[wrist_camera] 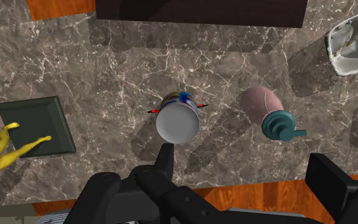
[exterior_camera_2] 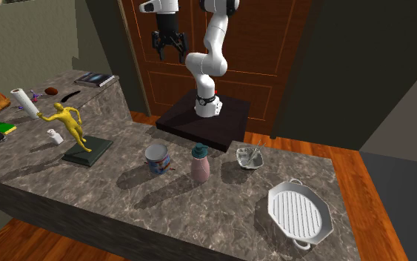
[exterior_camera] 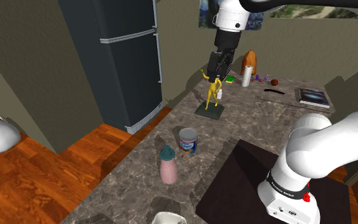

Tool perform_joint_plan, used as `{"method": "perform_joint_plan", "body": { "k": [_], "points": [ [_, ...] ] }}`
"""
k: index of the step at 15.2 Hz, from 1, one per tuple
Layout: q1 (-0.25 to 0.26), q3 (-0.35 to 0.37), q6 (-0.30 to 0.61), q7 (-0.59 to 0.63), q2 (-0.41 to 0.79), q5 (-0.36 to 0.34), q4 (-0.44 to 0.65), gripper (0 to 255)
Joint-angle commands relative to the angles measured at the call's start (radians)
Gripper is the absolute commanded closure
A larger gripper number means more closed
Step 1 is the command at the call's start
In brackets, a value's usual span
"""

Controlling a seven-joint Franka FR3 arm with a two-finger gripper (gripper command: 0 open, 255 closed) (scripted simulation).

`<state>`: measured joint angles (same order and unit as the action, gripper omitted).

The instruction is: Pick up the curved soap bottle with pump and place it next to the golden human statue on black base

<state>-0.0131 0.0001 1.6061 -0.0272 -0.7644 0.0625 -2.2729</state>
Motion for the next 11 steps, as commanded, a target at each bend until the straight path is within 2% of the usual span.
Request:
{"method": "perform_joint_plan", "body": {
  "k": [1, 11],
  "points": [
    [0.000, 0.000, 0.000, 0.000, 0.000, 0.000, 0.000, 0],
    [0.050, 0.125, 0.363, 0.073, 0.024, 0.054, -0.286, 0]
  ]
}}
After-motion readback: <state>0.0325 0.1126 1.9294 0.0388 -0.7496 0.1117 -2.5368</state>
